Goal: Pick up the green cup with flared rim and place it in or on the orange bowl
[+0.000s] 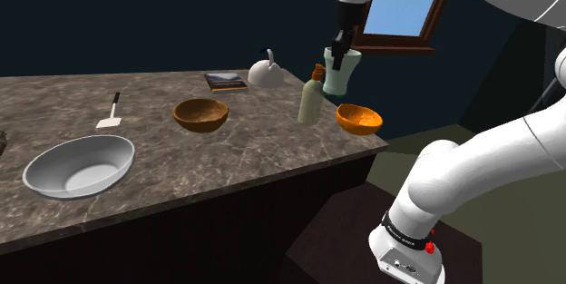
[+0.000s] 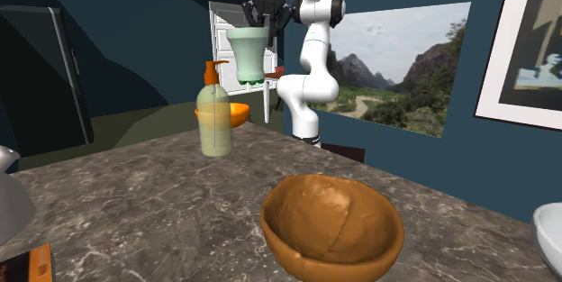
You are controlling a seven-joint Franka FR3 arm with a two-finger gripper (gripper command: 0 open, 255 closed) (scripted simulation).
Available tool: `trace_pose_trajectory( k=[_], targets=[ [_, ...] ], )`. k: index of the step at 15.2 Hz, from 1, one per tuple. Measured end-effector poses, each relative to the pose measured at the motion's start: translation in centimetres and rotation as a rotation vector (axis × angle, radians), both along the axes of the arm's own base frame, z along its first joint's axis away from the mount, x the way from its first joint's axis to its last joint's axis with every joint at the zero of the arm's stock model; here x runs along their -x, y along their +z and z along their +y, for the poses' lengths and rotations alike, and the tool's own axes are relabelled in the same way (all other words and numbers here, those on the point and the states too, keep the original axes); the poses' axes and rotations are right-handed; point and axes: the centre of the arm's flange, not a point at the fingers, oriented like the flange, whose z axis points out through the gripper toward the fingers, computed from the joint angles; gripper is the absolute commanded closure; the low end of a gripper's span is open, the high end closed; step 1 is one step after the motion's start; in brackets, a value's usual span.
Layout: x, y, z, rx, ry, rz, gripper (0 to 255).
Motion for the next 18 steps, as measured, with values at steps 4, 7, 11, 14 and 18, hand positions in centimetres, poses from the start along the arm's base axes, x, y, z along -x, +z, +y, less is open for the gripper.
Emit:
trace_pose_trajectory(
  k=[4, 7, 11, 14, 18],
  targets=[
    [2.3, 0.7, -4.9, 0.000, 0.000, 0.000, 255],
    [4.4, 1.1, -8.2, 0.000, 0.000, 0.000, 255],
    [6.6, 1.7, -12.9, -0.001, 0.001, -0.001, 255],
    [7.1, 0.7, -14.2, -0.001, 0.001, 0.000, 255],
    [7.2, -1.3, -14.4, -0.001, 0.002, 0.000, 255]
  ],
)
